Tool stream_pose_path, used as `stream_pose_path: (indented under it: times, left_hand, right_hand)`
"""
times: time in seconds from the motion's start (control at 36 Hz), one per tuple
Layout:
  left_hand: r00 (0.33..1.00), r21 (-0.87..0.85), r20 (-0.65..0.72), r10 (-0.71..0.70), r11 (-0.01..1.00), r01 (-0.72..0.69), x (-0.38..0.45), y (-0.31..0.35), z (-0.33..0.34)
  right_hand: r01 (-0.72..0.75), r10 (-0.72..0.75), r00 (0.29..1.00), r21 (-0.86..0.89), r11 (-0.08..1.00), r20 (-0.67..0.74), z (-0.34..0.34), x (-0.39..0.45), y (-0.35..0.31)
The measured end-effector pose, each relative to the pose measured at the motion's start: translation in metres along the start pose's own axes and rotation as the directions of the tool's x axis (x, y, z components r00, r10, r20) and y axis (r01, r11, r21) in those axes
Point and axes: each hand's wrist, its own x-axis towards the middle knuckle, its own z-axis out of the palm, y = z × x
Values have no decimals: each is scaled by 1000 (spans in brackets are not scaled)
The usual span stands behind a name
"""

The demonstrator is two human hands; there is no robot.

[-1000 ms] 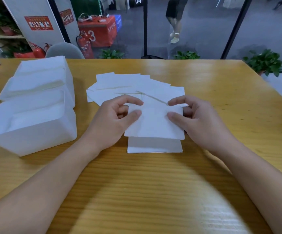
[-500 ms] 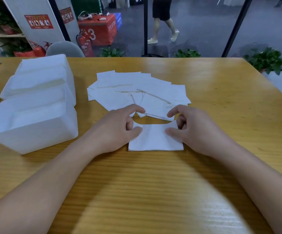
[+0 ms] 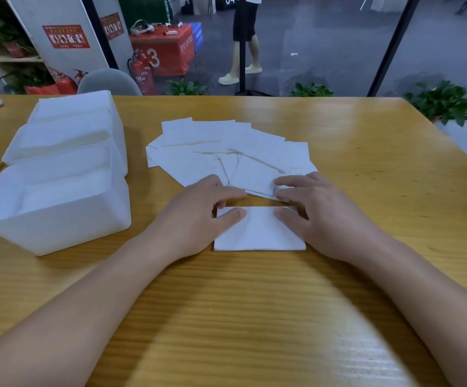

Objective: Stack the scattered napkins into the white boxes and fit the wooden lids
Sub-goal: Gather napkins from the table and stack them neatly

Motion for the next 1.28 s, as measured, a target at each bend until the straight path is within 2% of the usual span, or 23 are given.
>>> stream_pose_path:
  times: [0.14,0.42,0.75,0.97,1.06,1.17,1.28]
  left_hand:
    - [1000,87,22,-3,996,1,1,-2,5]
    - [999,103,50,3,995,-8,3,-4,4]
    - [999,119,40,25,992,-29,3,-4,5]
    - [999,118,40,21,993,-25,2,-5,4]
    - [999,72,8,41,997,-42,1,-3,4]
    - [995,-126,-98,15,992,-27,1,5,2]
    - [983,-86,-176,52,994,-68,0,10,0]
  right_hand:
    - [43,-41,998,-33,999,44,4,2,-4]
    - [88,-86,994,-33,996,67,8,7,-6]
    - [39,-40,995,5,999,96,8,8,-6]
    - [2,-9,999,147,989,42,8,8,-1]
    - [2,-8,999,141,990,39,7,9,-2]
    - [62,-65,997,96,993,30,4,6,-11]
    - [204,-204,979,74,976,3,3,1,-27]
